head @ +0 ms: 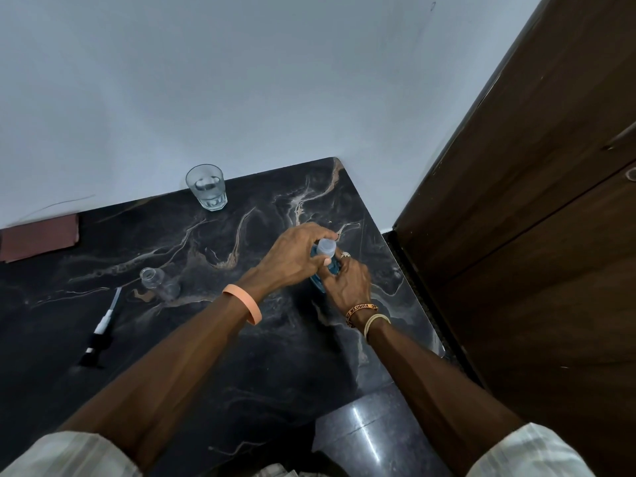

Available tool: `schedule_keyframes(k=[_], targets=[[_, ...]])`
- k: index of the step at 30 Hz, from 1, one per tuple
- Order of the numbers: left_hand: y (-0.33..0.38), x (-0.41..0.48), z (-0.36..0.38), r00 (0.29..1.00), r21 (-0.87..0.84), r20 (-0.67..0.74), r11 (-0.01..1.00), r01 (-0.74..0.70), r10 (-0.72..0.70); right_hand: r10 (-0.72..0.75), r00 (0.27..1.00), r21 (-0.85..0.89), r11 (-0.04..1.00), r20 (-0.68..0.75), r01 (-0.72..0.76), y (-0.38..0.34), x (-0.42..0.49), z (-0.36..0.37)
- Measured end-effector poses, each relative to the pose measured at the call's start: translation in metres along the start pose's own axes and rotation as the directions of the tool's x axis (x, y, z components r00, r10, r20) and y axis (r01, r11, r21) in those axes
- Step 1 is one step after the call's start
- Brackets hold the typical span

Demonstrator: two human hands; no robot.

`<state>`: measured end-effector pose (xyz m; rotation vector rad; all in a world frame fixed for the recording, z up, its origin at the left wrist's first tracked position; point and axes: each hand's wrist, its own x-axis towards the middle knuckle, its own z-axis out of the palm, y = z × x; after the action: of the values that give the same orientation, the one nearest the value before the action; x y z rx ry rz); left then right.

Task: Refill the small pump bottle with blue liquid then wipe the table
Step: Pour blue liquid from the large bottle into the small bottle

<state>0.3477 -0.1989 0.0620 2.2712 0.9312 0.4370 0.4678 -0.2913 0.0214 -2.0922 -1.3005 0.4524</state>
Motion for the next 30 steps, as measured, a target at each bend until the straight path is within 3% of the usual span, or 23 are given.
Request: schedule_keyframes(k=[3, 8, 13, 17, 21, 25, 30], targets=[[0.0005, -0.0022, -0.002, 0.999, -0.026, 0.042, 0.999, -0.02, 0.021, 0.004, 1.0, -0.003, 1.0, 0.016, -0.004, 0.0004, 0.0004, 0.0002], [0.003, -0.0033, -0.0057, 0.999, -0.027, -0.054, 1.0, 0.002, -0.003, 0.023, 1.0, -0.006, 1.0, 0.011, -0.023, 0.001, -0.0001, 0.0015], [0.0041, -0.005, -0.0065, 0.999, -0.025, 0.038, 0.999, -0.022, 0.023, -0.011, 1.0, 0.009, 1.0, -0.002, 0.011, -0.0005, -0.0008, 0.0012], [0.0043, -0.0038, -0.0062, 0.999, -0.02, -0.043, 1.0, 0.004, -0.005, 0.0, 1.0, -0.003, 1.0, -0.005, 0.0, -0.0004, -0.0011, 0.0022], [0.0045, -0.005, -0.0053, 0.999, -0.013, 0.031, 0.999, -0.044, 0.044, -0.014, 1.0, 0.035, 0.999, -0.011, 0.014, -0.0001, -0.0014, 0.0007], [0.0024, -0.0021, -0.0058, 0.999, 0.01, -0.049, 1.0, -0.003, 0.004, 0.009, 1.0, 0.024, 1.0, -0.013, -0.009, -0.0005, -0.0011, 0.002], [0.0031, -0.0026, -0.0035, 0.998, -0.029, -0.01, 0.998, -0.056, 0.056, 0.008, 1.0, 0.007, 1.0, -0.013, -0.008, 0.0005, -0.0001, 0.0021]])
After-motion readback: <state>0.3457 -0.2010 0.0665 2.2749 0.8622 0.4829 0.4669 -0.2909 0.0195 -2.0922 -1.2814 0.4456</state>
